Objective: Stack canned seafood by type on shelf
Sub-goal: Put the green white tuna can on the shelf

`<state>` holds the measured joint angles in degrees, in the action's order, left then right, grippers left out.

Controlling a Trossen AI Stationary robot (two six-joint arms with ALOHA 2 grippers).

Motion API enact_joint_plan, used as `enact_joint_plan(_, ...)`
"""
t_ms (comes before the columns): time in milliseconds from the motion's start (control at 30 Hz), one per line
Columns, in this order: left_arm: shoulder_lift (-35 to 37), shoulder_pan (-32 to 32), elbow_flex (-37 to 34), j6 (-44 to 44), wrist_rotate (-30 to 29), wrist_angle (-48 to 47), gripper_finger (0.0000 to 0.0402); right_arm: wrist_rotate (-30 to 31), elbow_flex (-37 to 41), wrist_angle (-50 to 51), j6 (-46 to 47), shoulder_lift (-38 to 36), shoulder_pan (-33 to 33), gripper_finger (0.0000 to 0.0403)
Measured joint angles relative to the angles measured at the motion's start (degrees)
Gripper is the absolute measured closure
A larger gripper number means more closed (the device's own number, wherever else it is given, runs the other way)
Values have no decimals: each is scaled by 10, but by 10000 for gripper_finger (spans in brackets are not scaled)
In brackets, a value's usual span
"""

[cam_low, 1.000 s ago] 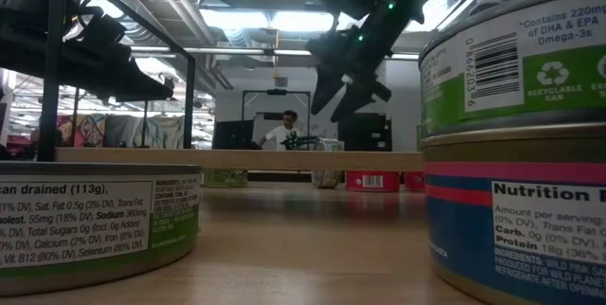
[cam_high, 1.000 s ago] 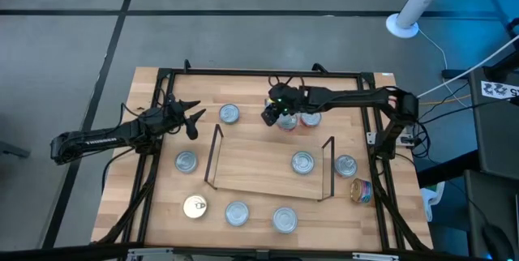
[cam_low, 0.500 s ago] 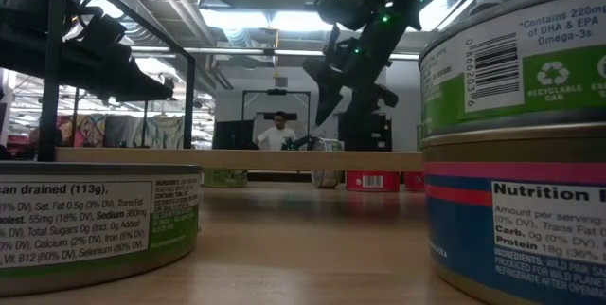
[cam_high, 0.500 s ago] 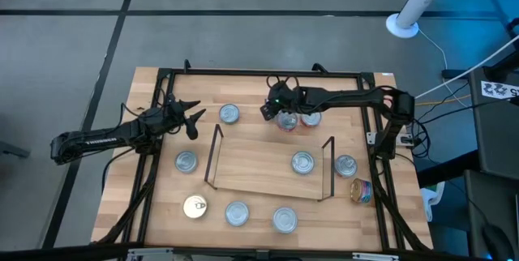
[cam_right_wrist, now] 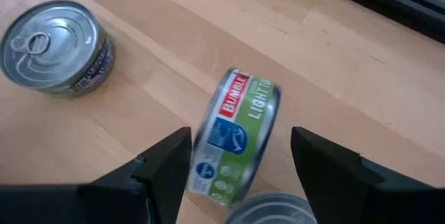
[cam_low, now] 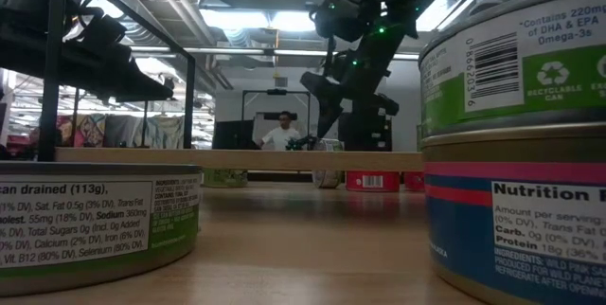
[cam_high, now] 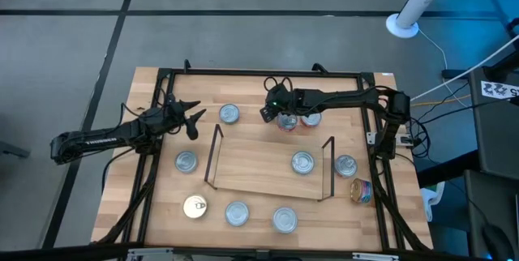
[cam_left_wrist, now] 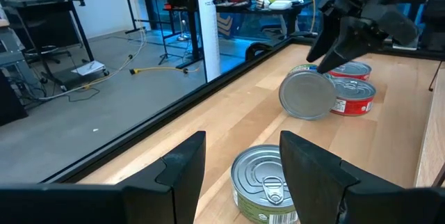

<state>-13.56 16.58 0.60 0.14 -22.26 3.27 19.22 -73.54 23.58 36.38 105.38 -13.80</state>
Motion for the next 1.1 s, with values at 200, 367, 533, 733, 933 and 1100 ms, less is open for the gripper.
enact_joint_plan(200,0,0,0,0,0,0,222,-19,0,-2,23,16,-2,157)
enact_joint_plan(367,0,0,0,-1,0,0,222,-40,0,2,24,39,-2,158)
enact_joint_plan(533,0,0,0,-1,0,0,222,-44,0,0,16,38,-2,190)
enact_joint_plan(733,0,0,0,-2,0,0,222,-71,0,-2,-17,35,-2,273)
enact_joint_plan(933,0,0,0,-2,0,0,222,-135,-1,-7,-37,34,-7,273)
enact_joint_plan(1100,0,0,0,-2,0,0,222,-222,-1,-17,-42,33,-29,273)
